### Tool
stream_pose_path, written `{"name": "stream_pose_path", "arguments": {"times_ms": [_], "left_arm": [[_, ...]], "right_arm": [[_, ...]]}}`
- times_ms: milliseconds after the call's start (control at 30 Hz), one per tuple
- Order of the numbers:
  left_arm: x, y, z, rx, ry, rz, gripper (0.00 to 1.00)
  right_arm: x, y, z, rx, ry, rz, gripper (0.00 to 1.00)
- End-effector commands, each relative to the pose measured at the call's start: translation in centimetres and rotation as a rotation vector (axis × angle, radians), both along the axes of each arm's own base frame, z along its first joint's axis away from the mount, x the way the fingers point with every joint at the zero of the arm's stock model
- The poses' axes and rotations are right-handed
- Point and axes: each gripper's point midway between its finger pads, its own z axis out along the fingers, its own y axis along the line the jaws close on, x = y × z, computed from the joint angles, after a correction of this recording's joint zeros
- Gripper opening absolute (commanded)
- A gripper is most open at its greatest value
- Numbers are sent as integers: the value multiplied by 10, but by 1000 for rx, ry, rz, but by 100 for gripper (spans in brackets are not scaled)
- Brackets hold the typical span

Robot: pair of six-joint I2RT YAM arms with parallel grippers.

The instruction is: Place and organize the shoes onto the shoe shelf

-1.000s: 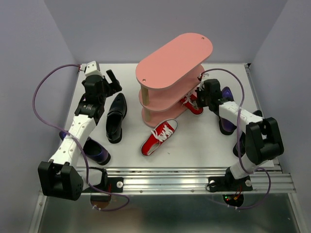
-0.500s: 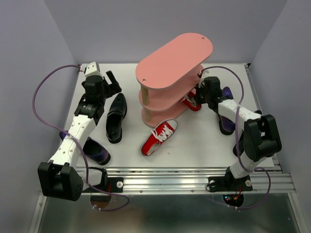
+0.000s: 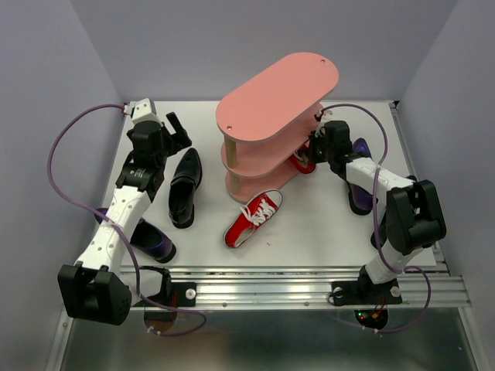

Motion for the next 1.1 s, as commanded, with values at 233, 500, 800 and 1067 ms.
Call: {"name": "stream_pose_path", "arguments": {"times_ms": [233, 500, 800, 1067], "left_arm": [[-3, 2, 21, -16, -57, 7, 99], [-4, -1, 21, -5, -48, -15, 99], [1, -4, 17, -20, -38, -19, 99], [4, -3, 11, -19, -26, -11, 99]], "right_arm": [[21, 10, 48, 81, -153, -5, 57], [-4, -15, 51, 82, -124, -137, 100], [-63, -15, 72, 178, -73, -112, 100], [-98, -1, 33, 134, 40, -88, 99]]}}
